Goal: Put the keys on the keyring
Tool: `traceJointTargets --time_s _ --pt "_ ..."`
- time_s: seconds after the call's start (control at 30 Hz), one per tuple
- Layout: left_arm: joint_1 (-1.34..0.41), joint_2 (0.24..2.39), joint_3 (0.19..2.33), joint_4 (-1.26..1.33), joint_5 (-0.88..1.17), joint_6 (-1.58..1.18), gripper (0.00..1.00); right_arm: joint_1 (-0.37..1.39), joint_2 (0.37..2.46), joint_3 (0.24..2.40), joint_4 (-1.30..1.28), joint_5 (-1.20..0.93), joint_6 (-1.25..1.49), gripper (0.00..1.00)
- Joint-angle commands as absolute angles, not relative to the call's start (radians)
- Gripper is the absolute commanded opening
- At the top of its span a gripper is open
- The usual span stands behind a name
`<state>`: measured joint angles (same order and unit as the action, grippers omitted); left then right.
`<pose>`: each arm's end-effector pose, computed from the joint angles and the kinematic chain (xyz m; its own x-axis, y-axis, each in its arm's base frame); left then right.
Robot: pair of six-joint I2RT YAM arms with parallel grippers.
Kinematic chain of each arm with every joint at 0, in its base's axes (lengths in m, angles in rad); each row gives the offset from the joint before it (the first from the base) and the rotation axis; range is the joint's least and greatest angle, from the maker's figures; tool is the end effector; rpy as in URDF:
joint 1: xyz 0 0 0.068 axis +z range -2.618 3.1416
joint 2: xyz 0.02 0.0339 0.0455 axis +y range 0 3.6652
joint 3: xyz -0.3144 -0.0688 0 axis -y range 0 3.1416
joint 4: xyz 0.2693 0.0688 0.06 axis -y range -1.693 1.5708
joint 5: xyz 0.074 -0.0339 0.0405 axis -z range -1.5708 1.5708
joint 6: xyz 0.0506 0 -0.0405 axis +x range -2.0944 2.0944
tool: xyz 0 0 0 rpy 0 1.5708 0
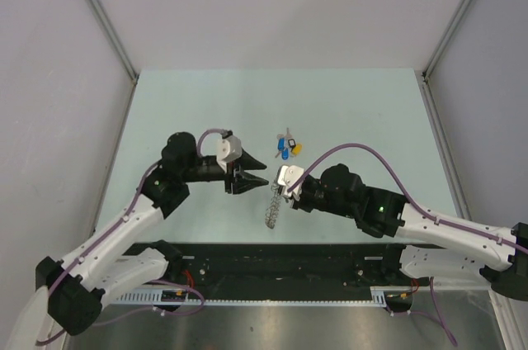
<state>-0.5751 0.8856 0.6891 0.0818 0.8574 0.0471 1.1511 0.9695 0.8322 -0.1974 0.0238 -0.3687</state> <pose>0.1498 -0.1427 0.3509 -0.0495 0.0688 -0.9964 0.9897 0.1375 -0.0397 0.0968 0.2139 0.3544 0.2009 -0.4340 -0.8782 -0.8913 0.2910 -0.3477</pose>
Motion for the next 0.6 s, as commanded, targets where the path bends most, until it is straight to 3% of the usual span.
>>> traceJointTargets --time_s 0.0,0.2,0.57 --pt "-0.565 1.015 0.888 -0.32 1.008 0.407 0.49 1.157 0.943 0.859 -0.17 0.034 -0.39 0.0" --pt "-0.568 1.169 1.049 -0.595 1.115 0.659 0.48 1.16 0.943 0.859 -0.175 0.028 -0.388 0.0" --pt "-0.629 1.298 1.127 -0.71 1.135 0.765 0.37 1.161 0.951 0.859 -0.176 0.02 -0.39 0.0"
